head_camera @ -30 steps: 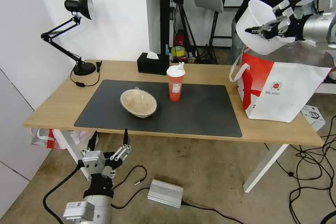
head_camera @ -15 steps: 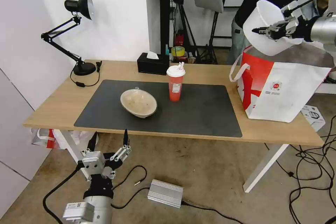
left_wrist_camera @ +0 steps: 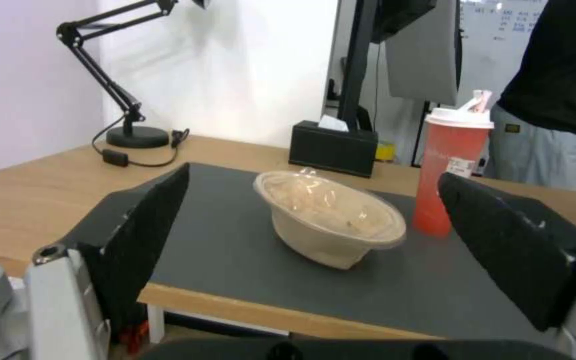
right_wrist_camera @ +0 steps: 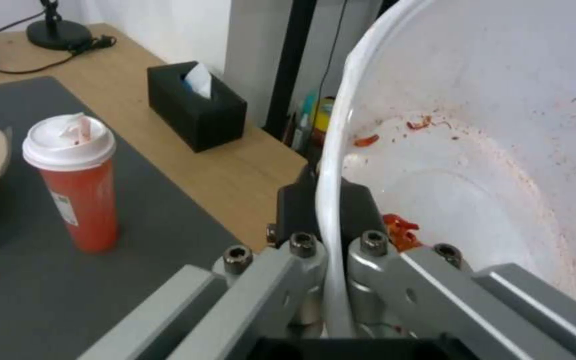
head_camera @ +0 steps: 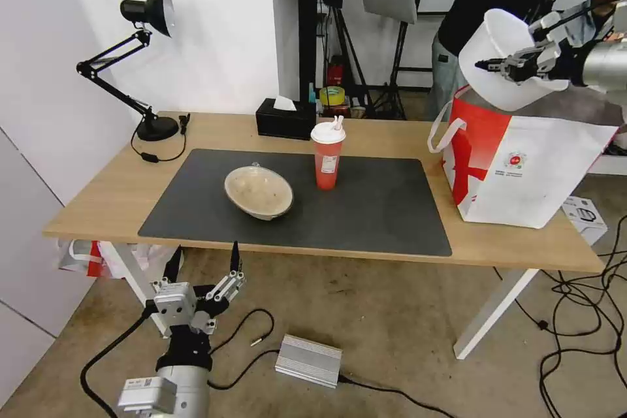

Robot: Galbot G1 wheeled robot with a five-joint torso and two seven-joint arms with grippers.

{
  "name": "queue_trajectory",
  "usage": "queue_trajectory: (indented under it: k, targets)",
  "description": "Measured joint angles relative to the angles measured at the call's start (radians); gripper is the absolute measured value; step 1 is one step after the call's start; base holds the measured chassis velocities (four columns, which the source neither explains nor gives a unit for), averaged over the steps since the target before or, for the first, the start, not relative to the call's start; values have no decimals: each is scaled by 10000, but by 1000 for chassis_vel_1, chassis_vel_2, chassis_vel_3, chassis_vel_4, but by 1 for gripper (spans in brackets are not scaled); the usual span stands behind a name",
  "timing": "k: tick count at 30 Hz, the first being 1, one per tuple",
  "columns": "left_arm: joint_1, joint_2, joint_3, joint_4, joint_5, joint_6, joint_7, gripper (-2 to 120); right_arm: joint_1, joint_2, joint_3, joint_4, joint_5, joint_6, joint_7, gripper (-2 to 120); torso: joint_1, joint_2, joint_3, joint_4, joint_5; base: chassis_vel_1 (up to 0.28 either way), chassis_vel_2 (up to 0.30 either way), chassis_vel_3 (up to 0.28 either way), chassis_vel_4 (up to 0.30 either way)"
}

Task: Pick up the trash from the table and place it into the takeout bag.

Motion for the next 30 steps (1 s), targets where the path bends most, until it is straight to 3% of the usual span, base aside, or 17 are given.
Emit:
queue_trajectory:
  k: [30]
  targets:
    - [-51, 33, -32, 70, -26, -3, -2, 100, -812, 274, 360, -188, -259, 73, 0, 0, 0, 0, 0, -1, 0, 0, 0, 0, 0]
